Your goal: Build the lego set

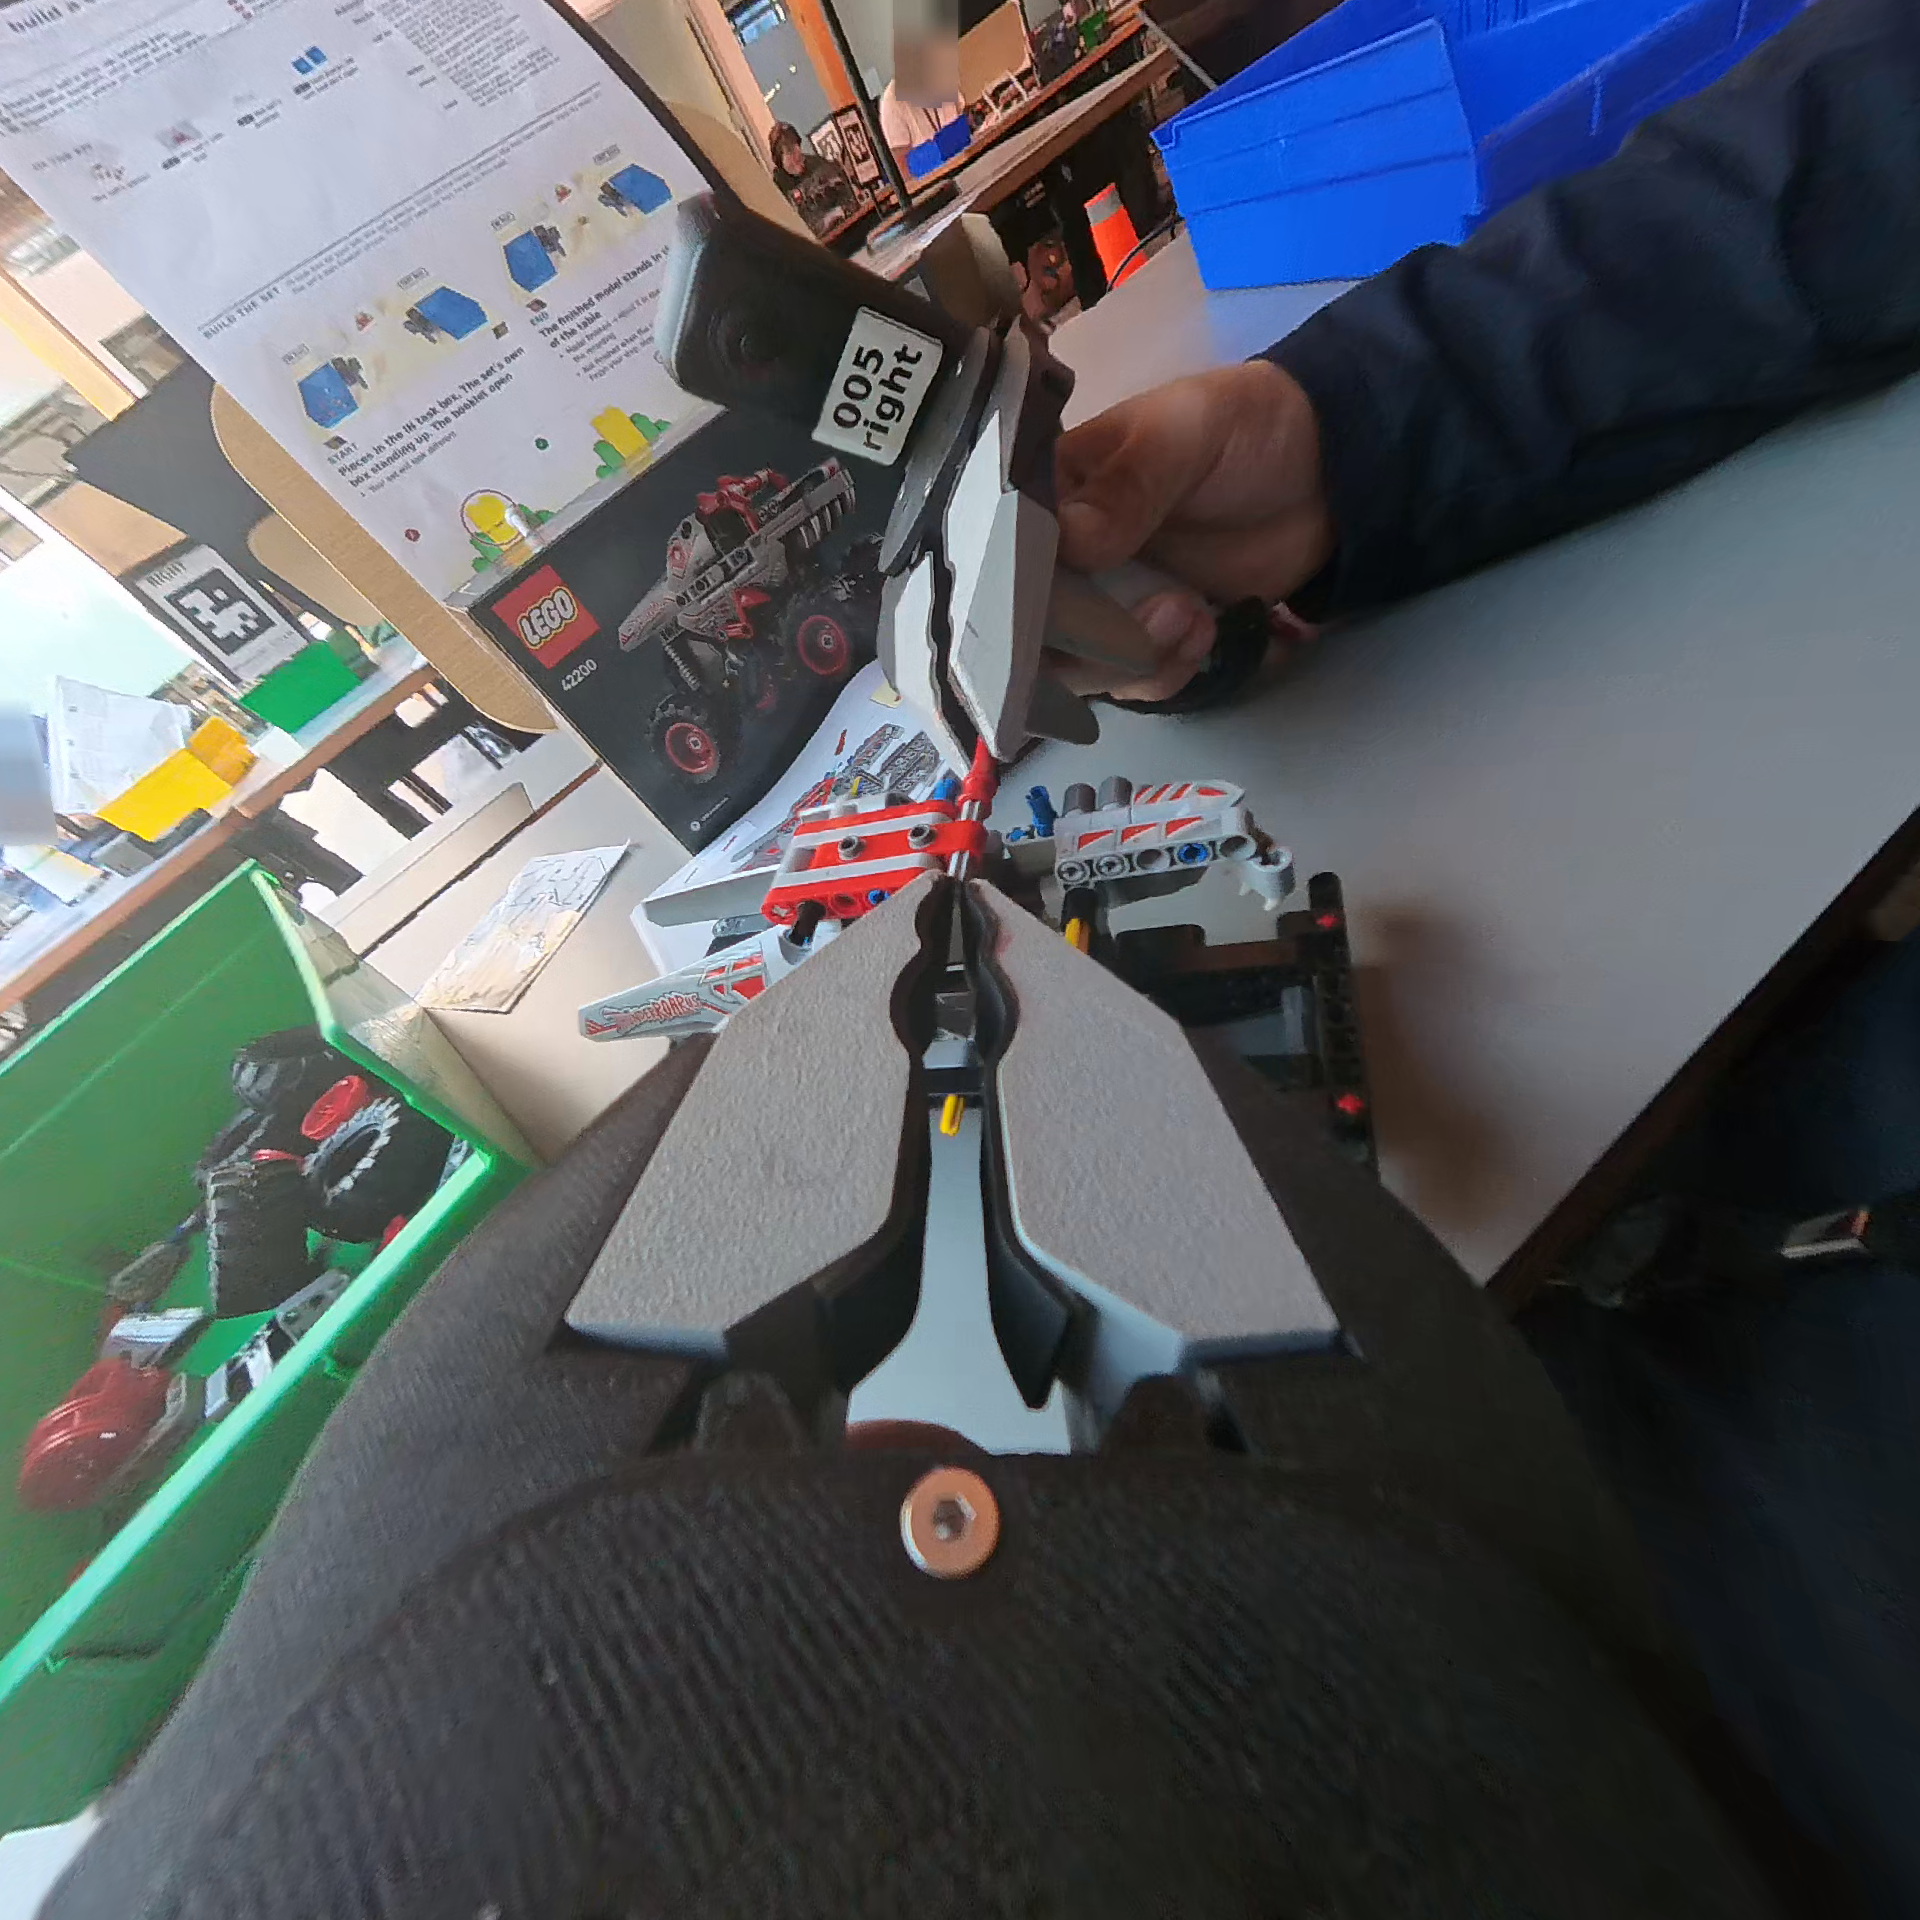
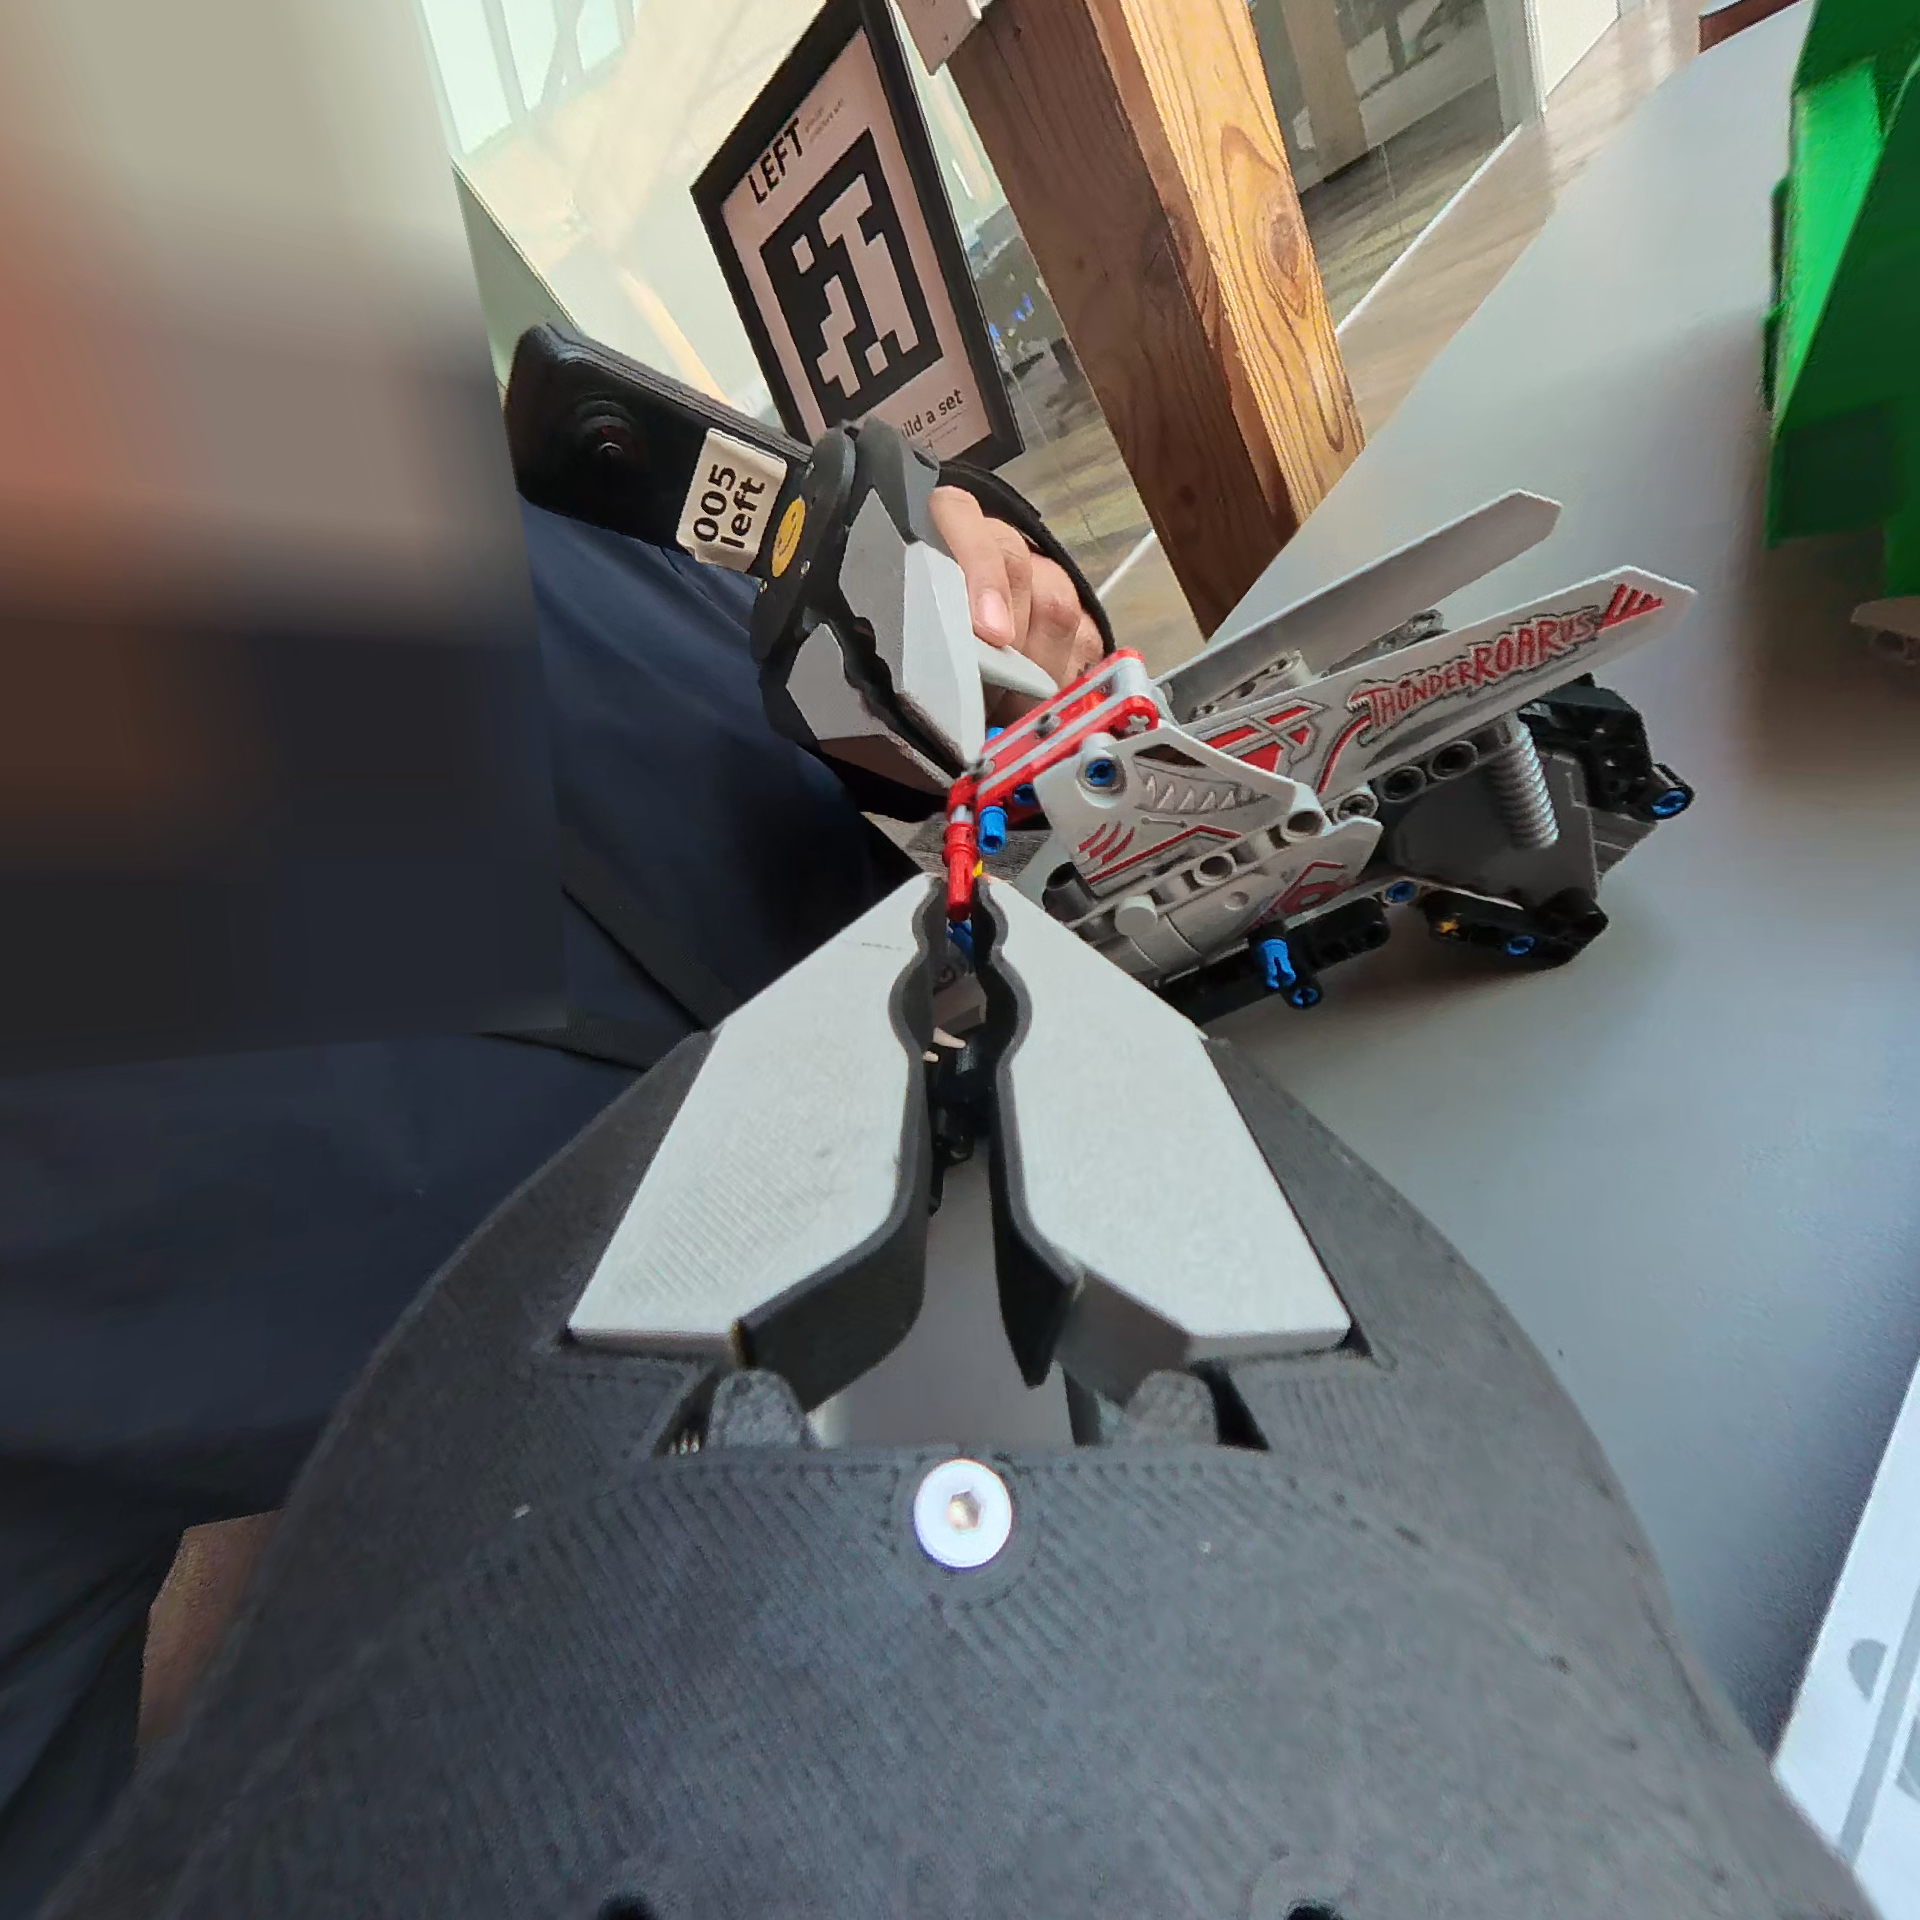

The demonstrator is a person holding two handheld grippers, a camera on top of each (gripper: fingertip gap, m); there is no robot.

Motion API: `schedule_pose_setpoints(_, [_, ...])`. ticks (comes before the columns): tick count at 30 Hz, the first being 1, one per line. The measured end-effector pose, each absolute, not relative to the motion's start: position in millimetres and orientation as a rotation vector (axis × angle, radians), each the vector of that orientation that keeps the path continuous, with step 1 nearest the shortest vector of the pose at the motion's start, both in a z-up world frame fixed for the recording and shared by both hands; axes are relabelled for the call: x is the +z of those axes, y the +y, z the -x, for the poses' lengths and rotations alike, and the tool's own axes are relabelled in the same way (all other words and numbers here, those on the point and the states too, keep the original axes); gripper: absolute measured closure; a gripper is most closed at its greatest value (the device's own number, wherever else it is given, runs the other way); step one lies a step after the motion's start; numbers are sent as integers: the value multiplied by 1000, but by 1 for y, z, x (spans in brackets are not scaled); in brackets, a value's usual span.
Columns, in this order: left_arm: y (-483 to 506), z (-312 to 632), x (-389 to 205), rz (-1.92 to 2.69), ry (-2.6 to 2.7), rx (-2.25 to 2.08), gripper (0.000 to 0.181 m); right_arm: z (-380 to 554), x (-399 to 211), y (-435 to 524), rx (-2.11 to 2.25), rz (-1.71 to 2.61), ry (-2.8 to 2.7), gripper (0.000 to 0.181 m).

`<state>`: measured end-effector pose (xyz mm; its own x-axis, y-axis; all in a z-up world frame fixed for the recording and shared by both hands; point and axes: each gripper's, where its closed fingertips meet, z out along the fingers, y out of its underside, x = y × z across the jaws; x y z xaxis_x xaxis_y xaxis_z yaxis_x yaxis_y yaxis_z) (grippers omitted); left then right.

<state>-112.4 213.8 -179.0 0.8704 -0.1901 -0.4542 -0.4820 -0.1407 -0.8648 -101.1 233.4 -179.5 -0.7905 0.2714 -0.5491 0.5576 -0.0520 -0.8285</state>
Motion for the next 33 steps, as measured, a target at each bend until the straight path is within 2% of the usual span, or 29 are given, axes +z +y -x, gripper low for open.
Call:
schedule_pose_setpoints(5, [213, 113, -179, 1703, 577, 359, 181, 101, -179, 233, -1894, -911, 2107, 180])
schedule_pose_setpoints(33, [217, 113, -179, 1728, 535, 264, 181, 102, -180, 235, -1900, -911, 2079, 180])
